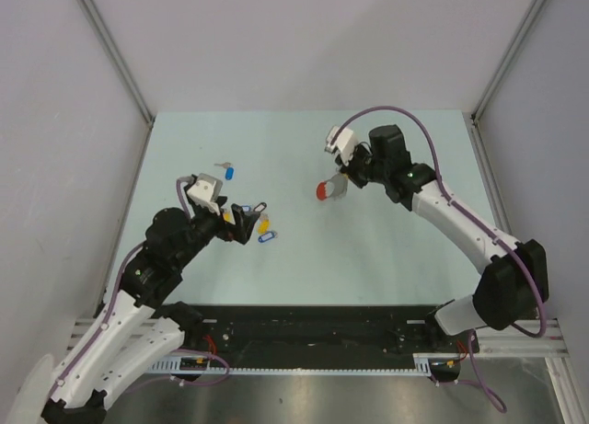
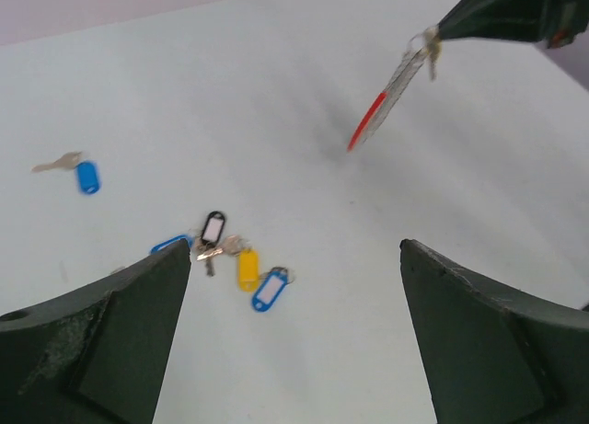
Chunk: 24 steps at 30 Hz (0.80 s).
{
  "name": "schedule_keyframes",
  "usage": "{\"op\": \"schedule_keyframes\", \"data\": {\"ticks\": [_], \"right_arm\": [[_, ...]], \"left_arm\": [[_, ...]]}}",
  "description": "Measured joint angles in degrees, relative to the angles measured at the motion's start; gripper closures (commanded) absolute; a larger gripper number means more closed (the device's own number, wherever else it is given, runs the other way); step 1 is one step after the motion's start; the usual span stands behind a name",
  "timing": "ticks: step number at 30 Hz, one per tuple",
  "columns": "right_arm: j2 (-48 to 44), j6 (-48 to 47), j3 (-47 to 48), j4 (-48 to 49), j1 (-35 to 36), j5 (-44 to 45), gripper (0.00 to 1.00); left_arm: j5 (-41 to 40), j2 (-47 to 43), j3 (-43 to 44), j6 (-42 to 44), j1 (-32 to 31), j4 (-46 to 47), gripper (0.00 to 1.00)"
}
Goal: Put the keys on the keyring
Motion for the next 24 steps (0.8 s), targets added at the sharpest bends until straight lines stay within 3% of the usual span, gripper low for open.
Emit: {"op": "schedule_keyframes", "data": {"ticks": [6,11,19,22,24], "right_arm": [[7.54,3.87,1.62,8.41,-6.12,6.27,1.0],[12.83,8.55,0.61,10.01,-6.67,7.32,1.0],[12.83,18.36,-9.07,11.21,-0.2,6.86,1.0],[12.81,21.66,-12.46,11.13,2.95,6.32,0.96],[12.72,24.04,-14.99,11.43,4.5,5.88,0.88]], "left_arm": [[-5.99,-2.89,-0.26,-0.04,2.99,-3.89,0.0],[-7.54,-5.49,-0.61,-0.07,5.09,-5.22,0.0],[-8.28,-7.58,-0.76,-0.57,8.39,-5.84,0.0],[-8.85,-8.39,-0.79,-1.01,9.18,-6.19,0.0],[-9.2,-8.92,-0.79,-1.27,9.6,-6.34,0.0]]}}
